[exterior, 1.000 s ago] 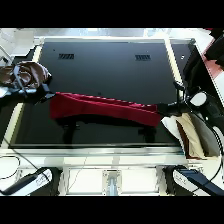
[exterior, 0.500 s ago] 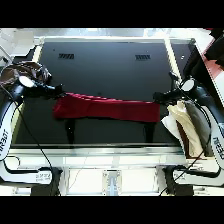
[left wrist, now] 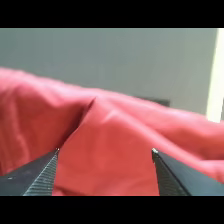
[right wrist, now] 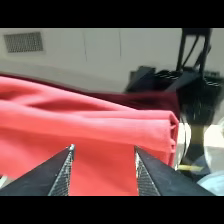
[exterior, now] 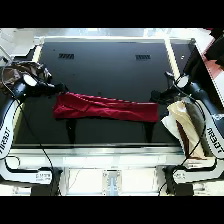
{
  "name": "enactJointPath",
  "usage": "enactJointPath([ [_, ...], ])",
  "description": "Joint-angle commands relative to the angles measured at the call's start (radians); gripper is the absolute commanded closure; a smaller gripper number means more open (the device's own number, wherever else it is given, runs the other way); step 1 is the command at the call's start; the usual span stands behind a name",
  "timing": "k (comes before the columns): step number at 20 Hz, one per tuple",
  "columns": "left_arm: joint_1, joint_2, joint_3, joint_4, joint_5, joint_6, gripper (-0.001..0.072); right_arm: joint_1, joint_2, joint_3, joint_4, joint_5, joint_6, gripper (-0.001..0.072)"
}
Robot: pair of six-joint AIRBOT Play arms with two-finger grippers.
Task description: Fold the shirts.
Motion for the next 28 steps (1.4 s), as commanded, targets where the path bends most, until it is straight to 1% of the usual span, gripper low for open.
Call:
enactJointPath([
  [1,0.001,0.058,0.070,-0.018,0.007,0.002,0.0044,0.001,0.076,0.136,-0.043,0.135,-0.052,0.0256],
  [2,-0.004,0.082,0.087,-0.035,0.013,0.043,0.0045,-0.005,0.112,0.148,-0.071,0.135,-0.048,0.0256],
  [3,-0.012,0.107,0.098,-0.057,0.016,0.133,0.0044,-0.021,0.140,0.147,-0.072,0.135,-0.034,0.0256],
  [4,-0.026,0.132,0.106,-0.084,0.016,0.232,0.0045,-0.047,0.147,0.143,-0.063,0.139,0.000,0.0239],
  [5,-0.045,0.153,0.112,-0.089,0.016,0.272,0.0045,-0.077,0.143,0.128,-0.037,0.138,0.036,0.0194],
  [8,-0.110,0.170,0.131,-0.089,0.013,0.270,0.0045,-0.168,0.121,0.004,0.141,0.093,0.056,0.0176],
  [9,-0.131,0.168,0.134,-0.089,0.013,0.270,0.0045,-0.192,0.106,-0.049,0.198,0.087,0.053,0.0124],
  [10,-0.151,0.165,0.135,-0.089,0.013,0.270,0.0045,-0.212,0.083,-0.095,0.238,0.092,0.029,0.0079],
  [11,-0.169,0.161,0.136,-0.089,0.012,0.270,0.0045,-0.225,0.060,-0.130,0.261,0.101,0.008,0.0079],
  [13,-0.193,0.151,0.140,-0.089,0.008,0.268,0.0045,-0.232,0.007,-0.180,0.265,0.125,-0.034,0.0079],
  [15,-0.206,0.134,0.142,-0.089,-0.007,0.242,0.0055,-0.231,-0.040,-0.204,0.274,0.122,-0.060,0.0079],
  [16,-0.211,0.121,0.142,-0.089,-0.028,0.226,0.0061,-0.230,-0.059,-0.208,0.278,0.122,-0.074,0.0079],
  [19,-0.231,0.075,0.142,-0.090,-0.088,0.213,0.0062,-0.224,-0.077,-0.209,0.327,0.088,-0.128,0.0080],
  [21,-0.251,0.048,0.142,-0.090,-0.098,0.204,0.0062,-0.211,-0.082,-0.209,0.332,0.047,-0.128,0.0083],
  [25,-0.290,0.021,0.142,-0.090,-0.098,0.205,0.0063,-0.182,-0.117,-0.209,0.322,0.027,-0.129,0.0092],
  [26,-0.295,0.019,0.142,-0.090,-0.098,0.205,0.0063,-0.170,-0.125,-0.209,0.330,0.013,-0.129,0.0164],
  [27,-0.298,0.016,0.142,-0.090,-0.098,0.205,0.0068,-0.154,-0.127,-0.209,0.339,-0.004,-0.130,0.0347],
  [28,-0.300,0.011,0.142,-0.089,-0.098,0.206,0.0139,-0.139,-0.126,-0.208,0.360,-0.016,-0.140,0.0497],
])
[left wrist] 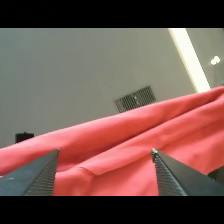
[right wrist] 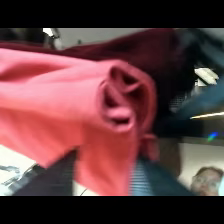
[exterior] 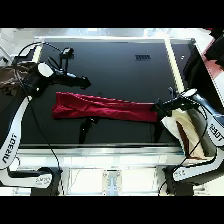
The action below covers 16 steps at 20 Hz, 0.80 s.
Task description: Fold the shirts.
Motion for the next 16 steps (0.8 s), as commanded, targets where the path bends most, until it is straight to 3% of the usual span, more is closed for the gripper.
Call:
enactJointPath([
  [1,-0.014,-0.018,0.001,0.001,-0.004,0.001,0.0171,0.045,-0.010,0.005,0.075,-0.036,-0.046,0.0684],
  [3,-0.015,-0.027,0.000,0.001,-0.004,0.001,0.0174,0.062,0.010,0.028,0.156,0.009,-0.113,0.0696],
  [4,-0.015,-0.032,0.000,0.001,-0.005,0.001,0.0280,0.067,0.029,0.049,0.179,0.041,-0.128,0.0697],
  [5,-0.015,-0.039,-0.001,0.001,-0.005,0.001,0.0502,0.069,0.053,0.076,0.180,0.074,-0.130,0.0697],
  [6,-0.016,-0.049,-0.001,0.000,-0.006,0.001,0.0680,0.070,0.079,0.106,0.180,0.101,-0.130,0.0697],
  [13,-0.111,-0.211,-0.002,-0.003,-0.112,0.001,0.0687,0.151,0.222,0.379,0.193,0.148,-0.023,0.0697],
  [16,-0.182,-0.271,-0.002,-0.007,-0.112,0.002,0.0687,0.217,0.222,0.452,0.057,0.159,0.063,0.0697],
])
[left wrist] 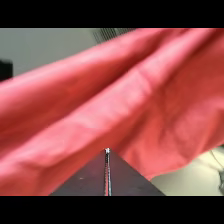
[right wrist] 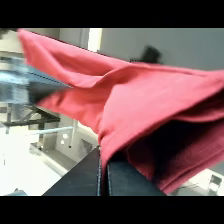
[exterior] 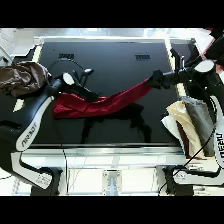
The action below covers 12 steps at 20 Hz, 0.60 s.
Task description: Fold the shirts.
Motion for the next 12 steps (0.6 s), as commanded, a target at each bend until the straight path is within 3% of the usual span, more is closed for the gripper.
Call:
enactJointPath([
  [1,-0.071,-0.064,0.000,-0.003,-0.017,0.004,0.0687,0.060,0.014,0.077,-0.176,0.016,0.127,0.0697],
  [3,-0.077,-0.067,0.000,-0.004,0.001,0.004,0.0687,0.064,0.009,0.076,-0.282,0.034,0.159,0.0697],
  [7,-0.055,-0.067,0.000,-0.003,0.022,0.004,0.0687,0.064,0.010,0.076,-0.297,0.038,0.167,0.0697],
  [12,-0.032,-0.067,0.000,-0.004,0.019,0.003,0.0687,0.064,0.010,0.042,-0.458,0.217,0.211,0.0697],
])
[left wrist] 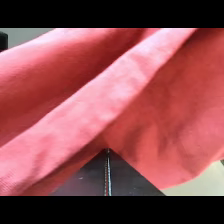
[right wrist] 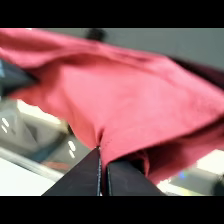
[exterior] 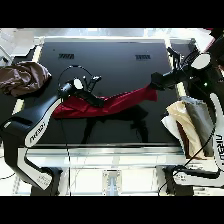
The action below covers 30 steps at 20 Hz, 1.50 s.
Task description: Fold the shirts.
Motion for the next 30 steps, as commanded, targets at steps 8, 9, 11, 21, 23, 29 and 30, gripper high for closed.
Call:
enactJointPath([
  [8,0.020,0.000,0.000,0.000,-0.031,0.000,0.0687,0.002,0.001,-0.481,-0.180,-0.076,0.034,0.0698],
  [9,0.020,0.000,0.000,0.000,-0.031,0.000,0.0687,0.001,0.001,-0.547,-0.180,-0.106,0.034,0.0697],
  [11,0.020,0.000,0.000,0.000,-0.030,0.000,0.0687,0.000,0.001,-0.635,-0.188,-0.159,0.032,0.0694],
  [21,0.020,0.000,0.000,0.000,-0.030,0.000,0.0687,-0.050,0.301,-0.518,-0.404,-0.192,0.101,0.0164],
  [23,0.020,0.000,0.000,-0.003,-0.031,0.000,0.0687,-0.151,0.317,-0.580,-0.282,-0.192,0.101,0.0279],
  [29,0.020,0.000,0.000,-0.007,-0.030,0.000,0.0687,-0.373,0.175,-0.743,0.226,-0.197,-0.118,0.0136],
  [30,0.020,0.000,0.000,-0.008,-0.030,0.000,0.0687,-0.382,0.131,-0.742,0.260,-0.198,-0.149,0.0103],
])
